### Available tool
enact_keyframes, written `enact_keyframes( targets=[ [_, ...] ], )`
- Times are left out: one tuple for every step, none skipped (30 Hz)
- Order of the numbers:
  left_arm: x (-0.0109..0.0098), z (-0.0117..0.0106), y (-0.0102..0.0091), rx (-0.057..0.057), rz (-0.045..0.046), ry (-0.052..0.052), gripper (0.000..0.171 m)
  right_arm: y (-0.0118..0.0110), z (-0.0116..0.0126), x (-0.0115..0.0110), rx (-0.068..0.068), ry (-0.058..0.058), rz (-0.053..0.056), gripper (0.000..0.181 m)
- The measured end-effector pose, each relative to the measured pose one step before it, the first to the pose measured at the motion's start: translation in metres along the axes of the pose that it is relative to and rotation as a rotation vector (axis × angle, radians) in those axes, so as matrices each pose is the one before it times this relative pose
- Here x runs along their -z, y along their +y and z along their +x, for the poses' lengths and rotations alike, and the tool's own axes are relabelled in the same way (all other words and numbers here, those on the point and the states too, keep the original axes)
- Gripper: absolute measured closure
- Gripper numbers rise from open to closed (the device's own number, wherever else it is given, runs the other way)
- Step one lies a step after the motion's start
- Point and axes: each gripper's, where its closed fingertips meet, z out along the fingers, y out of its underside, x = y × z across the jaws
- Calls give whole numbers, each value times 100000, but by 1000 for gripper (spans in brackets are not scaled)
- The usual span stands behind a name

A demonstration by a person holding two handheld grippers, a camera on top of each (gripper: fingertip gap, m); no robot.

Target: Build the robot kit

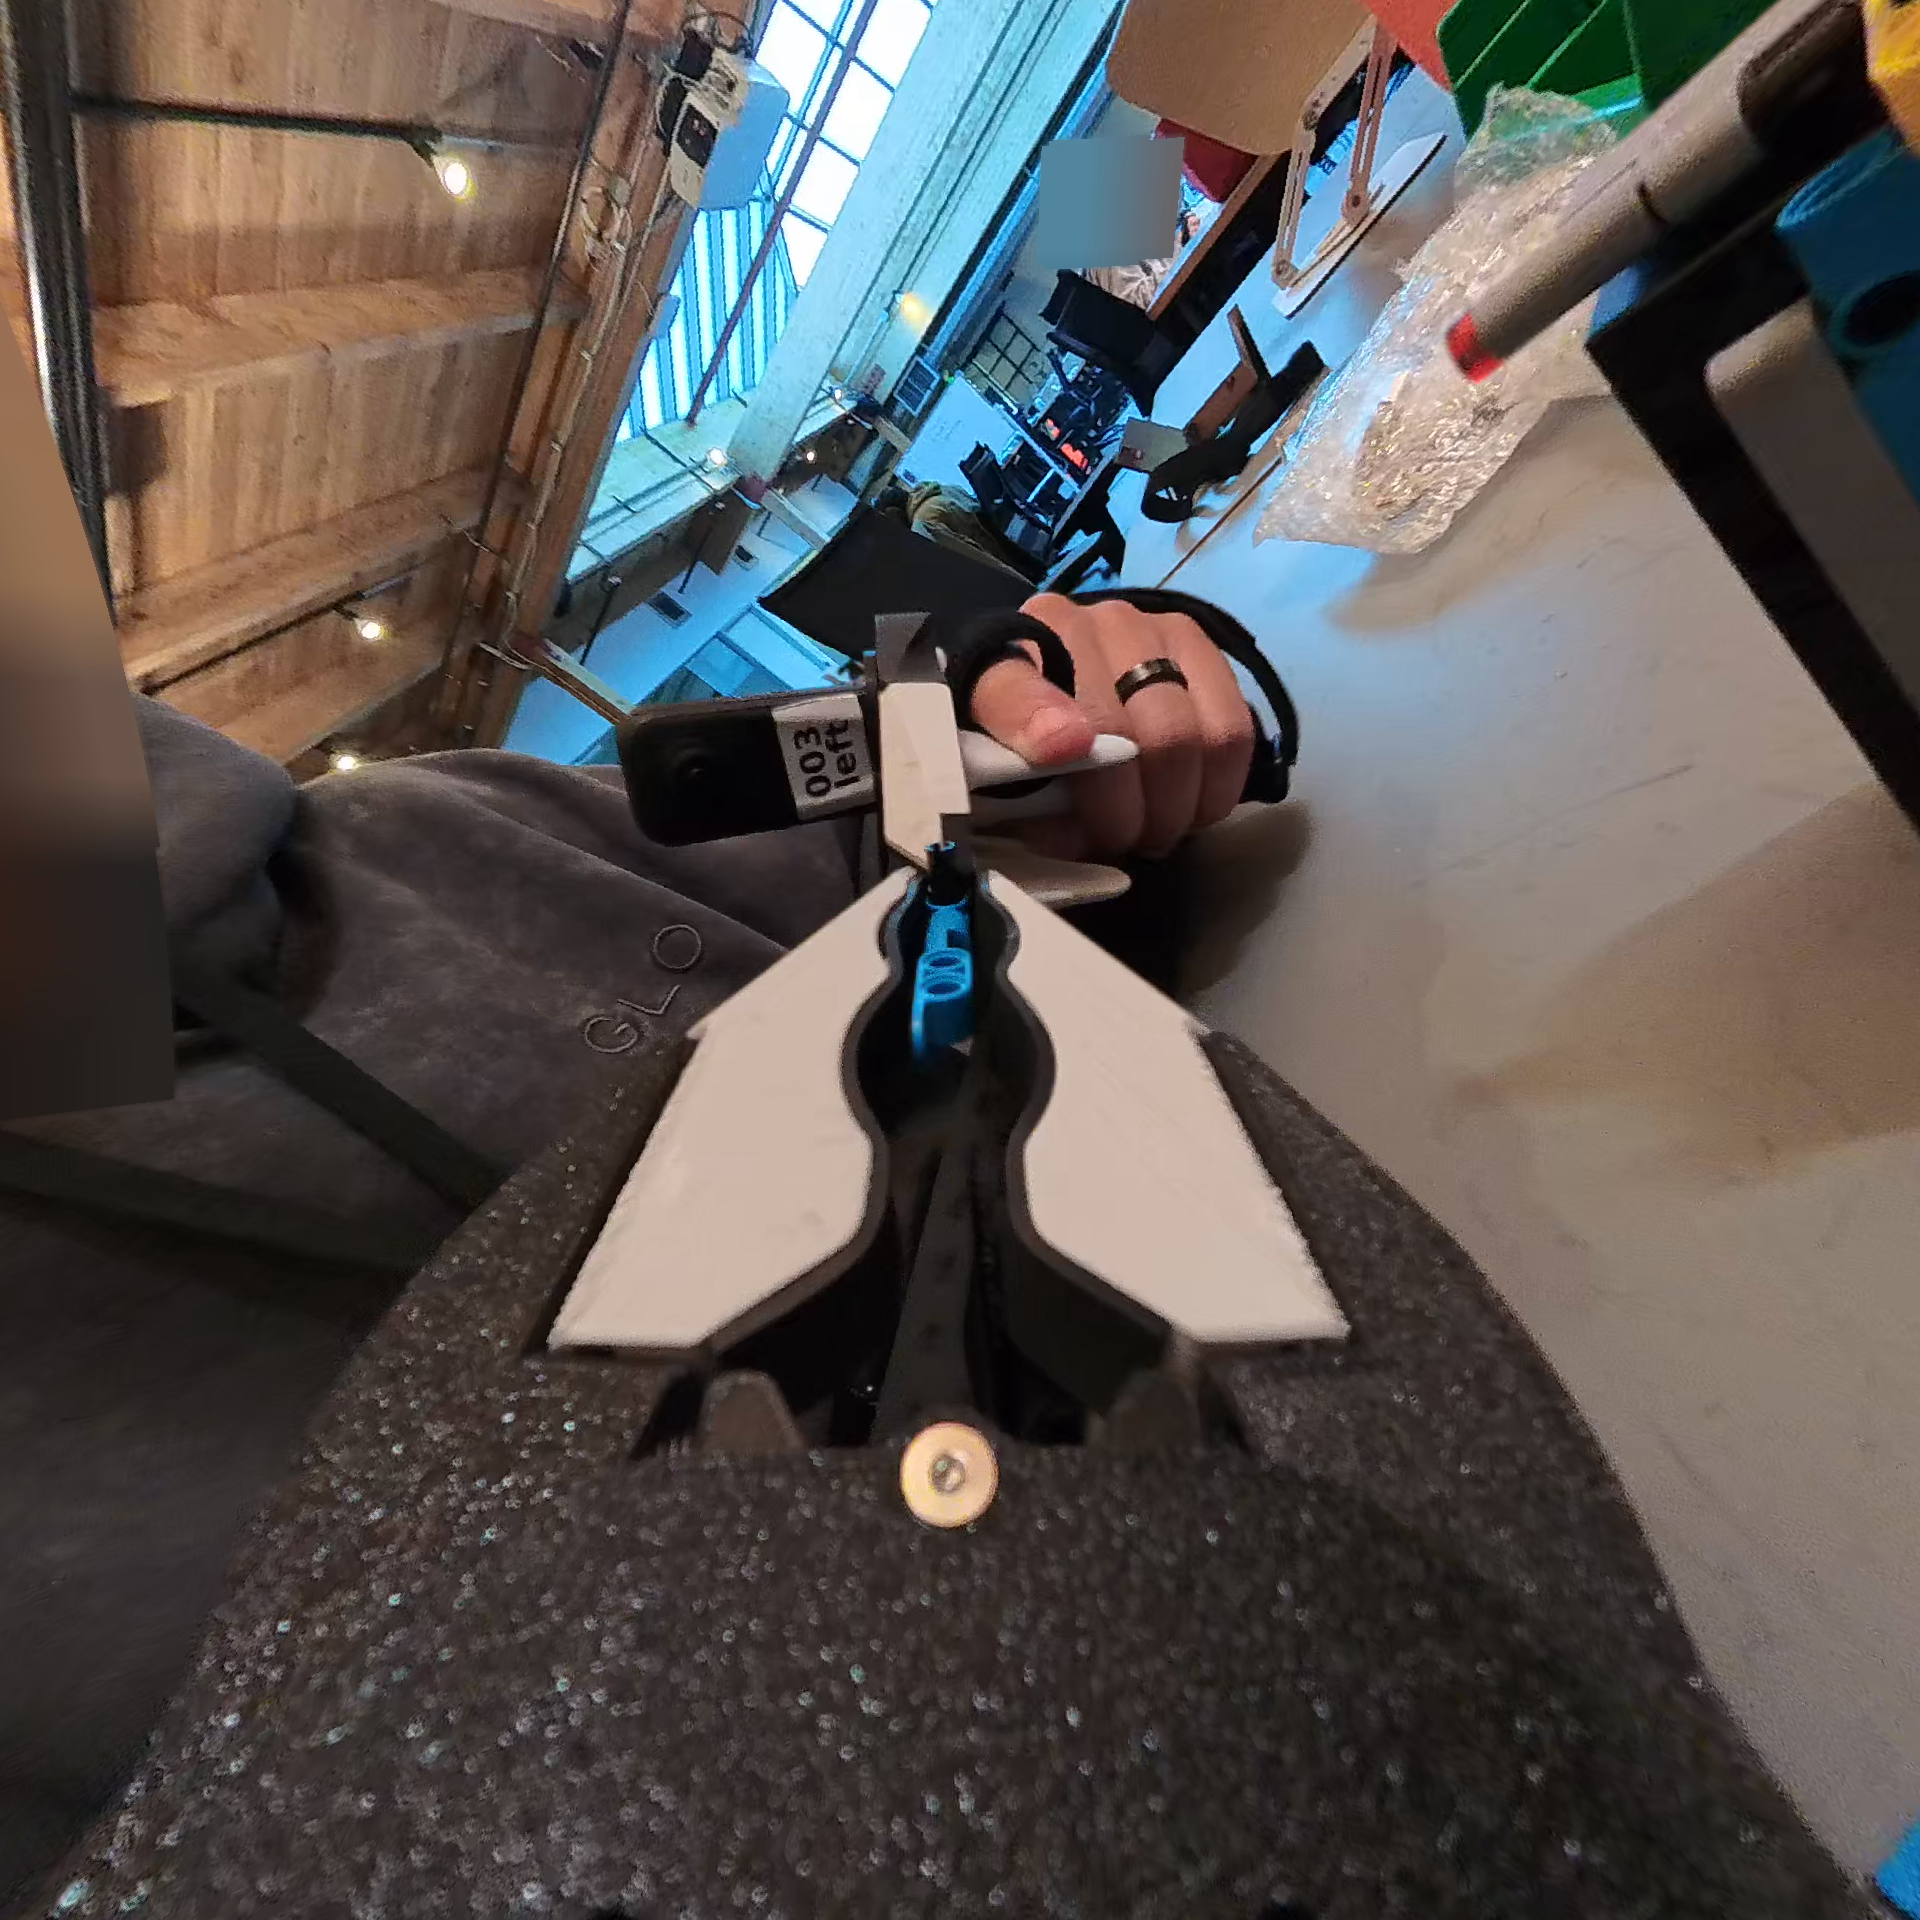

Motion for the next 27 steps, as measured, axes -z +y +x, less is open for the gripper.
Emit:
enact_keyframes(
  targets=[
    [-112, -37, 212, 1983, -2065, -327, 163, -63, 204, 102, 1118, 1707, -214, 174],
    [-164, -38, 257, 1685, -2460, -538, 161, 29, 310, 178, 1272, 2504, -1074, 174],
    [-157, -495, 222, 1340, -2138, -3767, 148, 40, 263, 307, 2240, 2504, -967, 174],
    [-33, -187, 292, 451, -2143, -1210, 147, -234, 426, 544, 2518, 3781, 992, 174],
    [80, -79, 141, 1496, -340, 86, 148, -655, 545, 981, 2108, 4263, 3133, 175],
    [97, -73, 84, 2166, -186, 314, 149, -849, 565, 1276, 1228, 3764, 3697, 174],
    [55, -94, 32, 2261, -165, 329, 149, -1155, 754, 1572, 1476, 4793, 5136, 174],
    [-3, 0, 58, 2164, -237, 832, 149, -1242, 1180, 1786, 2272, 7407, 5130, 175],
    [-83, 24, 164, 1795, -927, 810, 150, -1006, 1631, 1837, 3087, 9697, 3399, 175],
    [-93, -79, 177, 1185, -995, -176, 150, -804, 1834, 1777, 3705, 10526, 2838, 175],
    [-142, -58, 249, 1775, -1186, 40, 152, -556, 1718, 1556, 3529, 9979, 2153, 175],
    [-281, 261, 559, 3952, -2670, 2569, 152, -308, 1269, 1212, 3747, 7945, 1191, 174],
    [-455, 529, 948, 5922, -5144, 5026, 152, -124, 695, 887, 2803, 5534, 731, 174],
    [-558, 301, 900, 5994, -5907, 3846, 152, -114, 219, 688, 1830, 3599, 1511, 174],
    [-598, -229, 633, 6529, -5921, 663, 152, -4, 80, 556, 1010, 3143, 1600, 174],
    [-621, -3, 291, 8551, -5360, 1975, 152, 104, 75, 514, 932, 2899, 1536, 174],
    [-624, 656, 98, 8184, -5345, 5833, 149, 87, 119, 515, 994, 2701, 2252, 174],
    [-632, 500, -184, 6024, -4519, 3839, 147, 98, 152, 497, 769, 2093, 2606, 174],
    [-642, -35, -518, 5030, -2708, -522, 147, 192, 260, 389, 57, 1793, 1554, 174],
    [-696, -1, -631, 4741, -2592, -984, 147, 55, 280, 255, 1, 1224, 1397, 174],
    [-774, 197, -527, 4597, -3733, -134, 146, -250, 178, 122, -209, 282, 1748, 174],
    [-857, 155, -473, 3788, -4341, -486, 142, -369, 113, 19, 89, -256, 1918, 175],
    [-905, -161, -609, 3193, -3412, -2417, 136, -204, 227, -54, 341, 501, 990, 174],
    [-939, -285, -794, 2517, -1890, -3071, 134, -113, 167, -36, -28, 455, 232, 174],
    [-1021, -265, -922, 1236, -245, -2965, 132, -142, -9, 66, 6, -202, 606, 174],
    [-1180, -417, -853, 908, 475, -3855, 126, -178, 69, 185, 172, 638, 1102, 174],
    [-1291, -651, -702, 2002, 479, -4996, 121, -210, 71, 251, 262, 774, 1308, 174]
  ],
)
